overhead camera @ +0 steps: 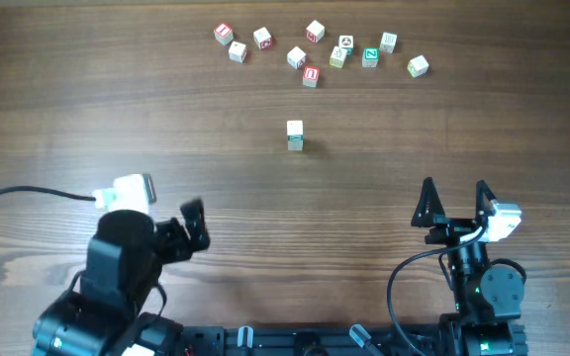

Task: Form a tower

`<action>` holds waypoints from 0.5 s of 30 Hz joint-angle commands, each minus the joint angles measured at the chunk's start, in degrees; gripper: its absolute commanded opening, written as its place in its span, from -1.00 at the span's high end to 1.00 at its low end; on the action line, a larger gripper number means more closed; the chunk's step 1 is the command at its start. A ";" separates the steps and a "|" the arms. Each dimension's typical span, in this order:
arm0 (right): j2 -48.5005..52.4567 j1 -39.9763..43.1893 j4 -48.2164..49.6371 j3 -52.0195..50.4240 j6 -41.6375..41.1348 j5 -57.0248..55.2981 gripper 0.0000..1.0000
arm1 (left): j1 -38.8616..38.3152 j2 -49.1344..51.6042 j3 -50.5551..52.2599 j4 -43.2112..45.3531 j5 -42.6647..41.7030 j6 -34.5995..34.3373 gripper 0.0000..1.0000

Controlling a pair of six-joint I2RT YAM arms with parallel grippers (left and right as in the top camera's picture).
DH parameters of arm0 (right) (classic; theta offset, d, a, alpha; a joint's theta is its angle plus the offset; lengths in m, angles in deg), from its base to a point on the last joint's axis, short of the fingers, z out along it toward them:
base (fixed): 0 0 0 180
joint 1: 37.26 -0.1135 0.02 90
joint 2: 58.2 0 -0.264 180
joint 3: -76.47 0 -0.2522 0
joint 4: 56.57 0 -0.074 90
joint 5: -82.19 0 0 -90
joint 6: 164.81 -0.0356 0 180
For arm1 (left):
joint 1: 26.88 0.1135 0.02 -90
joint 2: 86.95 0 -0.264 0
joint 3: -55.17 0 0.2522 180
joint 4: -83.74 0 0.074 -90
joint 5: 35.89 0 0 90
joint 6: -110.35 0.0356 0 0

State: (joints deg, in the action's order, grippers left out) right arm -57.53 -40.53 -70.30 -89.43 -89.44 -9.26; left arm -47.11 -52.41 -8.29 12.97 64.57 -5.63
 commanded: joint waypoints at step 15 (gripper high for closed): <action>-0.42 -0.04 0.33 -0.04 1.07 1.14 -0.99 | 4.74 -34.38 49.37 54.60 -5.70 13.62 -1.00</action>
State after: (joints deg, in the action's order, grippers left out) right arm -57.53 -40.53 -70.30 -89.43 -89.44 -9.07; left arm -42.76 -86.22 40.19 69.16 59.54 5.12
